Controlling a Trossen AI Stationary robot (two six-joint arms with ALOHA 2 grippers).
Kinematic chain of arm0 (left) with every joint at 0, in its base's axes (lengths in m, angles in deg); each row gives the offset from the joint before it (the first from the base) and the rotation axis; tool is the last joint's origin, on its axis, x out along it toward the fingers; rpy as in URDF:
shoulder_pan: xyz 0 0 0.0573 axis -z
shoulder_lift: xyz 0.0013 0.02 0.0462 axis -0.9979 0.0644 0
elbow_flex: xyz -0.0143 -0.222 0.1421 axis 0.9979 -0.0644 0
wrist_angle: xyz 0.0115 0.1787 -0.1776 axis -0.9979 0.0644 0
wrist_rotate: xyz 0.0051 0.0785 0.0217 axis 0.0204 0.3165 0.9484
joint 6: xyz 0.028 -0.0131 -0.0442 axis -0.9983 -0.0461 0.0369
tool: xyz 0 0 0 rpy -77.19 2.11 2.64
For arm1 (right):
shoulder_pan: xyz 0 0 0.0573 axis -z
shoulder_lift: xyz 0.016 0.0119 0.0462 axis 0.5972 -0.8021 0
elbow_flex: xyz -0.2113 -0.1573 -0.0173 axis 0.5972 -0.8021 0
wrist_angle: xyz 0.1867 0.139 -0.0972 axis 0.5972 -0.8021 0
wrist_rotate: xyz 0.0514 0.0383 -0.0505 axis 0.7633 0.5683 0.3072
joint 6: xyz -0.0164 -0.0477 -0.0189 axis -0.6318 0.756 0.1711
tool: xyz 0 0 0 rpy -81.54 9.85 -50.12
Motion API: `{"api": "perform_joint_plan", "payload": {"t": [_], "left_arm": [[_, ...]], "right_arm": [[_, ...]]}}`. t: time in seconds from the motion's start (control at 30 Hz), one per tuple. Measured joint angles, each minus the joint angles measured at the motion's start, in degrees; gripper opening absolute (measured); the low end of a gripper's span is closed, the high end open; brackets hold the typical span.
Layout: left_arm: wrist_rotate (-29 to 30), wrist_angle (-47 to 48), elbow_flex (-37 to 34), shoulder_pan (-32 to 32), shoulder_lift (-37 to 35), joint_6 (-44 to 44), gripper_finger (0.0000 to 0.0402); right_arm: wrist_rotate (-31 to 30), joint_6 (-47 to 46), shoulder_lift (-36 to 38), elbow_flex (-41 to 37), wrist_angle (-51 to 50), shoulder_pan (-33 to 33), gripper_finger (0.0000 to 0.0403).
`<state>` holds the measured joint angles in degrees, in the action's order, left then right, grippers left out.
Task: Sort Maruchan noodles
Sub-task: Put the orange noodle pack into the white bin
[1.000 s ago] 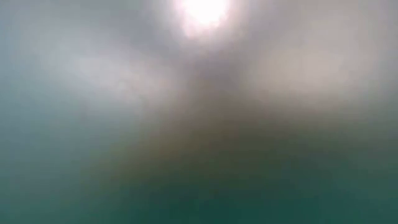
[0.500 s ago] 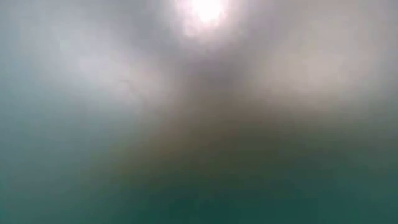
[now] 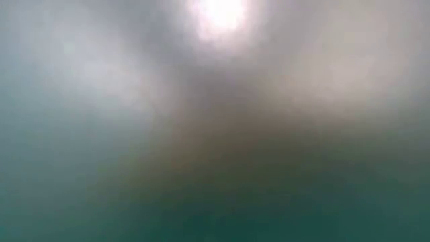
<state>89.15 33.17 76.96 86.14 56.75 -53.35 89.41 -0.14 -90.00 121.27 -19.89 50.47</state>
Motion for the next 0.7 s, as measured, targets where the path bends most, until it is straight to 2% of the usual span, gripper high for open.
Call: {"api": "perform_joint_plan", "payload": {"t": [0.17, 0.33, 0.43, 0.57, 0.7], "left_arm": [[0.0, 14.9, 0.0, 3.0, -7.5, 11.2, 0.0111], [-1.9, 29.1, 1.9, 9.7, -15.6, 25.5, 0.0111], [-2.0, 38.0, 4.1, 15.2, -18.7, 37.3, 0.0112], [-3.1, 49.3, 5.8, 24.0, -20.5, 57.5, 0.0112], [-9.5, 51.4, 6.2, 33.8, -20.9, 71.0, 0.0113]], "right_arm": [[-2.6, 0.1, 0.0, -0.1, -3.0, 0.3, 0.0186], [-3.7, 2.8, 0.0, -1.4, -2.5, 0.9, 0.0178], [-3.9, 3.5, -0.1, -1.7, -1.7, 1.5, 0.0174], [-3.9, 3.3, -0.1, -1.9, -0.6, 2.2, 0.0171], [-4.2, 3.9, -0.1, -2.0, -0.7, 3.1, 0.0172]]}}
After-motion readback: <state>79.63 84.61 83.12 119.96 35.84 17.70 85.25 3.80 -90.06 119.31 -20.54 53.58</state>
